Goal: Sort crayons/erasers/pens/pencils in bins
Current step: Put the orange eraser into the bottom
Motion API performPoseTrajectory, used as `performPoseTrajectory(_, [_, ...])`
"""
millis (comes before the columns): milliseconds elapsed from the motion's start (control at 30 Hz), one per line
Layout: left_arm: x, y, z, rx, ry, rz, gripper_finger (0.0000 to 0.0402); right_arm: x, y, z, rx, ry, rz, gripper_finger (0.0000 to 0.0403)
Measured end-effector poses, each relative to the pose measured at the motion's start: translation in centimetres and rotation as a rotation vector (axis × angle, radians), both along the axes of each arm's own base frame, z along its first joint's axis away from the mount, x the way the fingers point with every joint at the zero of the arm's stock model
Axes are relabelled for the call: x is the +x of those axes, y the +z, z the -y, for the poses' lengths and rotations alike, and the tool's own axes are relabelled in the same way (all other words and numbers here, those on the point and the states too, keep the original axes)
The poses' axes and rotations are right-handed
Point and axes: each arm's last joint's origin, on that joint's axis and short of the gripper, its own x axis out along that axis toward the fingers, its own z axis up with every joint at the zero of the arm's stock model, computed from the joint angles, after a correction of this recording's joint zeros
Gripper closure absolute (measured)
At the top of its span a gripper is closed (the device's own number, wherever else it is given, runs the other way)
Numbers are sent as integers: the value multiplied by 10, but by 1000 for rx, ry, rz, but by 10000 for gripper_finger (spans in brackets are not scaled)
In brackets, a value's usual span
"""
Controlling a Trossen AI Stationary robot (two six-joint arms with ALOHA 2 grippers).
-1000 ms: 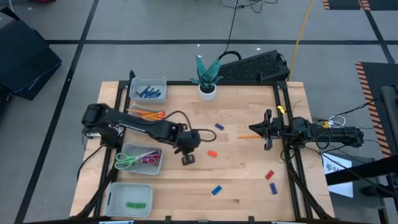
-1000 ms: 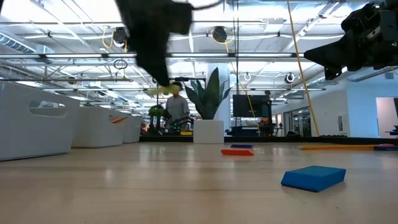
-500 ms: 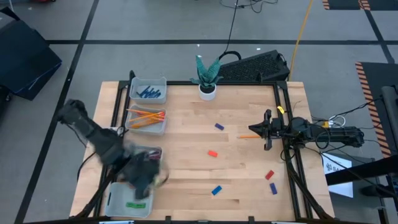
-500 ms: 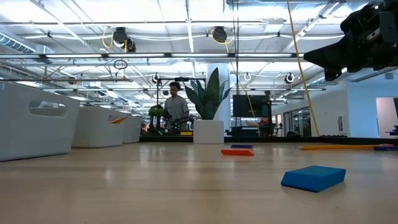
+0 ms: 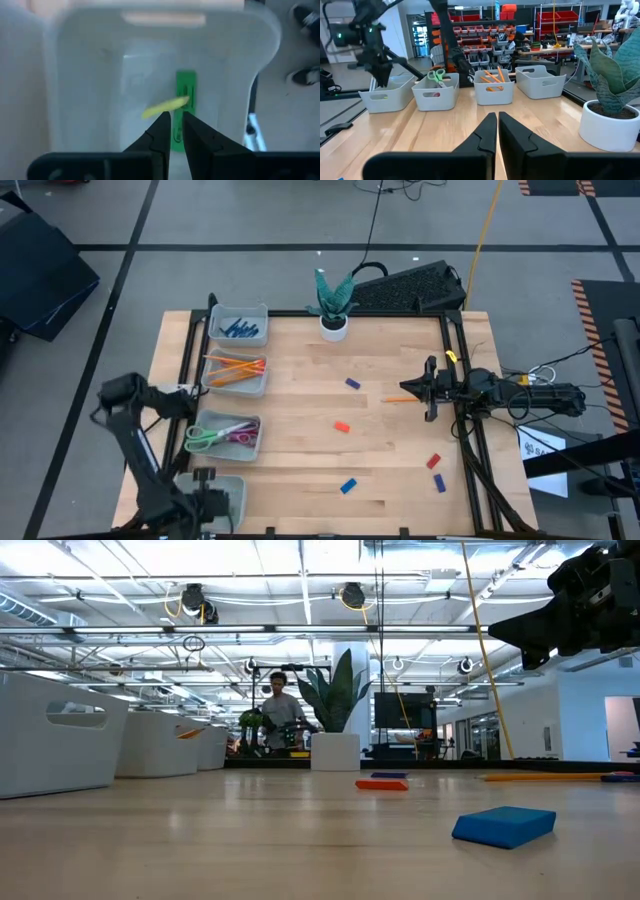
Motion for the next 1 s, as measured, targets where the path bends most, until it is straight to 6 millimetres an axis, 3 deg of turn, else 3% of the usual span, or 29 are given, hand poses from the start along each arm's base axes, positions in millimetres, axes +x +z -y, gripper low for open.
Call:
performPoseTrajectory(200, [-15, -26, 16, 75, -47, -32, 353, 0, 0, 0, 0, 0, 0, 390])
performPoseTrajectory(333, [-16, -22, 15, 56, -27, -33, 352, 0, 0, 0, 0, 0, 1, 390])
performPoseTrajectory(567, [-21, 24, 0, -104, 40, 23, 312, 0, 0, 0, 0, 0, 0, 390])
performPoseTrajectory(733, [-18, 64, -17, -241, 8, 186, 288, 0, 0, 0, 0, 0, 0, 390])
performPoseTrajectory(867, [3, 89, -24, -358, -40, 366, 286, 0, 0, 0, 0, 0, 0, 390])
performPoseTrajectory(1000, [38, 98, -34, -380, -44, 504, 286, 0, 0, 0, 0, 0, 0, 390])
